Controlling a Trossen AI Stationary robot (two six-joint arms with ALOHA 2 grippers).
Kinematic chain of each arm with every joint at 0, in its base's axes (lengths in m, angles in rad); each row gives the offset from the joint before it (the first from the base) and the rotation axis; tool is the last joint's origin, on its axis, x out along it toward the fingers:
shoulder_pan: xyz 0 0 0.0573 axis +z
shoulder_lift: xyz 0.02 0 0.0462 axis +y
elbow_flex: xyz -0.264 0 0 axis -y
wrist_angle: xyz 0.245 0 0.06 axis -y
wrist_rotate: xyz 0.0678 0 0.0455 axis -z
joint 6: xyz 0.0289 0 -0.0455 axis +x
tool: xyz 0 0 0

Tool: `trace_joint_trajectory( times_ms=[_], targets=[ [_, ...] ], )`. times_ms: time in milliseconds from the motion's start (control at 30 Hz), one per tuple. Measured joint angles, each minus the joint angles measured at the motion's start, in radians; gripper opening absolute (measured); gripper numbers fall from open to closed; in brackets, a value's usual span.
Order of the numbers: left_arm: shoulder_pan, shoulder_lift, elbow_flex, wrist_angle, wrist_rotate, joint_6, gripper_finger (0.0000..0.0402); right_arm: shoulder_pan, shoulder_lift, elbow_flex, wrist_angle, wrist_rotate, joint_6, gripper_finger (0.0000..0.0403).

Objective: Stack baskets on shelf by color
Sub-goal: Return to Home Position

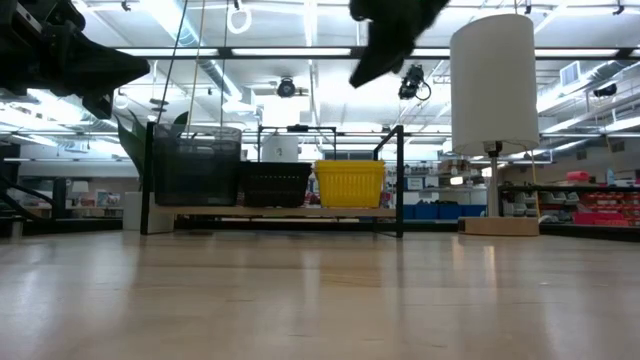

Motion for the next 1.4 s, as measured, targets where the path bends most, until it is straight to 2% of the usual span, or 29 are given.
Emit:
trace_joint_trajectory(
  times_ms=[200, 433, 733, 1067, 1400],
  targets=[
    [0.000, 0.000, 0.000, 0.000, 0.000, 0.000, 0.0035, 0.001, -0.189, -0.289, 0.189, 0.000, 0.075, 0.0062],
    [0.000, 0.000, 0.000, 0.000, 0.000, 0.000, 0.0026, 0.002, -0.416, -0.677, 0.592, -0.002, 0.115, 0.0062],
    [0.000, 0.000, 0.000, 0.000, 0.000, 0.000, 0.0036, 0.002, -0.678, -1.021, 0.851, -0.009, 0.204, 0.0062],
    [0.000, 0.000, 0.000, 0.000, 0.000, 0.000, 0.0025, -0.014, -0.947, -1.233, 0.900, -0.012, 0.229, 0.0061],
    [0.000, 0.000, 0.000, 0.000, 0.000, 0.000, 0.0035, -0.020, -1.153, -1.334, 0.915, -0.028, 0.283, 0.0057]
  ],
)
